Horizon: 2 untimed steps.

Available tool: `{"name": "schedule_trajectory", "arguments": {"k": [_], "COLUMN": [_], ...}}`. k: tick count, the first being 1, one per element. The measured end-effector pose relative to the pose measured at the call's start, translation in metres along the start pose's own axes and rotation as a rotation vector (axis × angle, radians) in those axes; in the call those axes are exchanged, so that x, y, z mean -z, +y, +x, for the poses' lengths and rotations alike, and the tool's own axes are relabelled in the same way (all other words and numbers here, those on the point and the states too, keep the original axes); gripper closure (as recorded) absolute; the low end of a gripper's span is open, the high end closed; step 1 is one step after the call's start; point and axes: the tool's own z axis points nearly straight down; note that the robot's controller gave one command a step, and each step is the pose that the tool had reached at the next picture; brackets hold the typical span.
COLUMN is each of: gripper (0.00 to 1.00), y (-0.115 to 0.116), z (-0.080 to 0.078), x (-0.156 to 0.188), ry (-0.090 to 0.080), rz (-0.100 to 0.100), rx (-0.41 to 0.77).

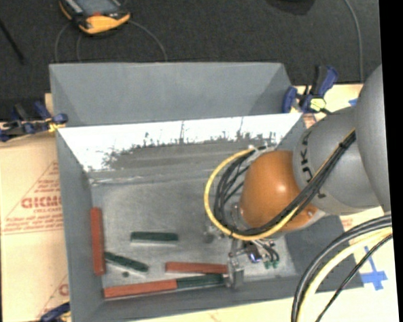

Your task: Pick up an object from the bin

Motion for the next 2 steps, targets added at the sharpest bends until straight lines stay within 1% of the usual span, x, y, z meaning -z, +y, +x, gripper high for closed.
{"name": "schedule_trajectory", "arguments": {"k": [1, 2], "gripper": [1.0, 1.0], "y": [0.0524, 0.0474], "z": [-0.0053, -0.0049], "x": [-0.0017, -0.0017], "ry": [0.009, 0.009], "rz": [-0.004, -0.004], "rx": [-0.003, -0.007]}}
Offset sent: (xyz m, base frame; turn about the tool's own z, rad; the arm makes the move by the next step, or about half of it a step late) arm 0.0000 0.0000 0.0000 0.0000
